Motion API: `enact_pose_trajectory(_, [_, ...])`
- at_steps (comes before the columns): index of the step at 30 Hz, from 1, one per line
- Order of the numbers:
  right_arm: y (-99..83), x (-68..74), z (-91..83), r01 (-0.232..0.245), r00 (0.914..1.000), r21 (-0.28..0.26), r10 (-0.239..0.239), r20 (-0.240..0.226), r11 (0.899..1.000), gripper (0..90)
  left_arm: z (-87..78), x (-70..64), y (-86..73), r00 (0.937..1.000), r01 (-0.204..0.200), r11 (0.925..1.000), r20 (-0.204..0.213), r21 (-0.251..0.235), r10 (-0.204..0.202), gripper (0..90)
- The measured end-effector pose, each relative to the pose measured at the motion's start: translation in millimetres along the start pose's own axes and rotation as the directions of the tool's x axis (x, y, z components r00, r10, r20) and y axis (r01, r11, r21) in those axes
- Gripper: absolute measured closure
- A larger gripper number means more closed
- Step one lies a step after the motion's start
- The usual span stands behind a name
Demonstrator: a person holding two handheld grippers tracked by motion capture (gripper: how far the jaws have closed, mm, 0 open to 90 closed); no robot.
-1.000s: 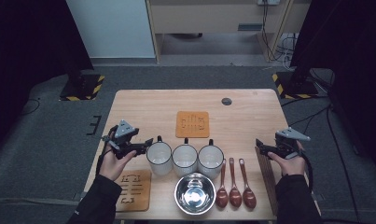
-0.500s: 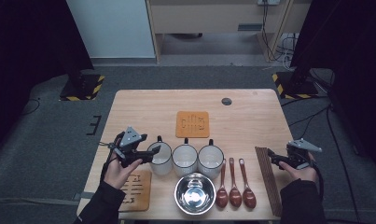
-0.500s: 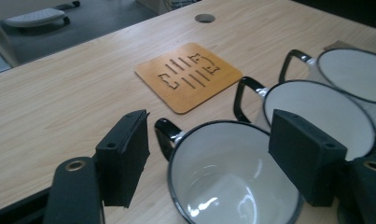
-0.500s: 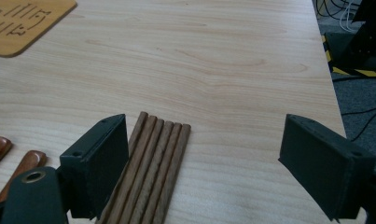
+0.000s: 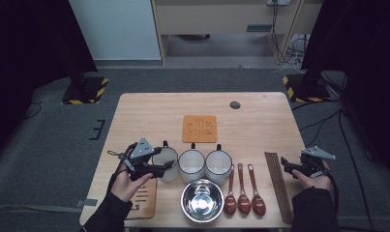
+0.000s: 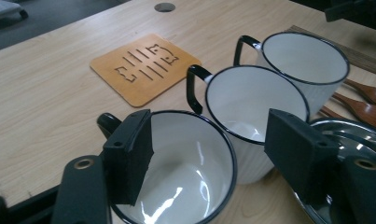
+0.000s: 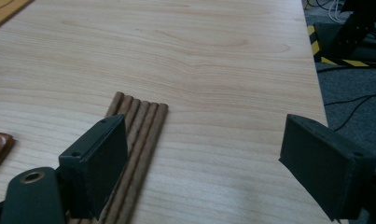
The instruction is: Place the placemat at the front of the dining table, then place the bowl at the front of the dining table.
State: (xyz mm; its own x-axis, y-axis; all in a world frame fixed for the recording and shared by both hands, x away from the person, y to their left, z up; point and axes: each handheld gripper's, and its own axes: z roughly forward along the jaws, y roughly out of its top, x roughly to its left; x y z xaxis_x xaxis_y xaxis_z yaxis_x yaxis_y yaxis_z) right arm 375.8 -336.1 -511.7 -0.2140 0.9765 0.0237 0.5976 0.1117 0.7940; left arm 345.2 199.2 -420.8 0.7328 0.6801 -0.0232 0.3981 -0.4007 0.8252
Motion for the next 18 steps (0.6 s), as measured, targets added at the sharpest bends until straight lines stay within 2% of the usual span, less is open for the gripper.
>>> enact_pose_trajectory(6, [-6.0, -8.3, 0.7, -0.009, 0.9995, 0.01, 0.009, 0.029, 1.0, 15.2, 0.2, -10.8, -4.8, 0.9997, -0.01, 0.9997, 0.023, 0.024, 0.01, 34.4])
enact_pose_trajectory(7, [-7.0, -9.0, 1.4, -0.006, 0.9995, 0.016, 0.005, 0.032, 1.0, 15.2, 2.0, -11.2, -4.6, 0.9986, -0.034, 0.9994, 0.041, 0.006, 0.034, 34.5])
enact_pose_trajectory(8, [-8.4, -9.8, 2.4, -0.001, 0.9994, 0.023, 0.0, 0.034, 1.0, 15.1, 1.2, -14.2, -5.3, 0.9989, -0.023, 0.9996, 0.04, 0.015, 0.022, 35.0])
enact_pose_trajectory(11, [-10.9, -11.7, 3.6, 0.001, 0.9994, 0.043, -0.002, 0.036, 0.999, 15.0, 0.8, -19.8, -5.2, 0.9985, -0.027, 0.9995, 0.049, 0.019, 0.026, 36.3])
enact_pose_trajectory(18, [-12.0, -12.2, 5.5, 0.003, 0.9998, 0.05, -0.004, 0.021, 0.999, 14.3, 3.9, -33.2, -7.2, 0.9959, -0.027, 0.9982, 0.087, 0.053, 0.022, 38.9])
